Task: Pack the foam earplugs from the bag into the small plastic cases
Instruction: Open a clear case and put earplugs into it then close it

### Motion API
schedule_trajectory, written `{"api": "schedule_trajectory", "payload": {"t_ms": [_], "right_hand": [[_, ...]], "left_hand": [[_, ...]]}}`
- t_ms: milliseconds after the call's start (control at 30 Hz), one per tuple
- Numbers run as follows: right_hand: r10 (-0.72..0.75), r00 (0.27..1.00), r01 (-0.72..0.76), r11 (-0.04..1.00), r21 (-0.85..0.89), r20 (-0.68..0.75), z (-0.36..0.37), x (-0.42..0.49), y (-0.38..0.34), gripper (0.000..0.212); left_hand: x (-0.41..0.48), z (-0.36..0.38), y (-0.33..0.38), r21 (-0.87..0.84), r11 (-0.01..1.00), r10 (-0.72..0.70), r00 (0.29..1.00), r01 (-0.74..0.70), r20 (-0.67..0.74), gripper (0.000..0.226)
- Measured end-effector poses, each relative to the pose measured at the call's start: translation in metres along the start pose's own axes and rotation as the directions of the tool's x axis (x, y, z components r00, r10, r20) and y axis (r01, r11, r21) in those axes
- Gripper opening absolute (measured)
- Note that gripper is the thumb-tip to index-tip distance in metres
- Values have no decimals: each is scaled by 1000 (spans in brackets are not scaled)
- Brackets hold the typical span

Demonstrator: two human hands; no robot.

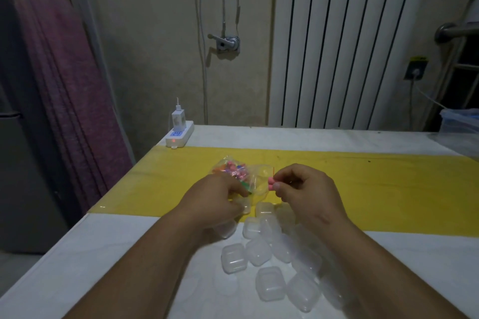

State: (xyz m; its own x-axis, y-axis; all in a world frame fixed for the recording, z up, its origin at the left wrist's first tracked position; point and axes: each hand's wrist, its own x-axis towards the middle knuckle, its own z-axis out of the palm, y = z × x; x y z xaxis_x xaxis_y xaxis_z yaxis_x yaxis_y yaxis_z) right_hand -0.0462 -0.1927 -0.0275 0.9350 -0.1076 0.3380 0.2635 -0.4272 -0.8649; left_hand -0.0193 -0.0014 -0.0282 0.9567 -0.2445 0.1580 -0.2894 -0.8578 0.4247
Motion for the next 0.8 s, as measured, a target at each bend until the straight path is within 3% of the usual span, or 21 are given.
{"api": "schedule_trajectory", "payload": {"t_ms": [233, 333, 400, 467, 567, 667, 800], "right_hand": [[0, 1000, 0, 1000, -25, 6, 0, 2, 2, 21], [-3, 1000, 3, 999, -37, 2, 0, 1, 1, 22], [1, 1000, -2, 998, -64, -16, 0, 2, 0, 21], [4, 999, -6, 997, -71, -37, 0, 2, -1, 19], [-21, 998, 18, 998, -58, -56, 0, 1, -2, 17], [-19, 999, 17, 1000, -26, -45, 1, -1, -7, 15], [-7, 1000, 7, 1000, 24, -19, 1, 0, -11, 23]], "left_hand": [[2, 5, 0, 35, 998, 55, 998, -56, 21, 38], [4, 5, -2, -223, 974, 25, 998, -37, -57, 26], [5, 2, -2, -572, 819, -10, 994, -54, -108, 21], [3, -2, 2, -834, 550, -17, 997, -53, -75, 21], [0, -5, 9, -977, 211, 40, 999, 8, 17, 24], [1, -5, 11, -992, 119, 54, 998, 30, 37, 26], [3, -4, 10, -979, 202, 14, 1000, -18, -15, 25]]}}
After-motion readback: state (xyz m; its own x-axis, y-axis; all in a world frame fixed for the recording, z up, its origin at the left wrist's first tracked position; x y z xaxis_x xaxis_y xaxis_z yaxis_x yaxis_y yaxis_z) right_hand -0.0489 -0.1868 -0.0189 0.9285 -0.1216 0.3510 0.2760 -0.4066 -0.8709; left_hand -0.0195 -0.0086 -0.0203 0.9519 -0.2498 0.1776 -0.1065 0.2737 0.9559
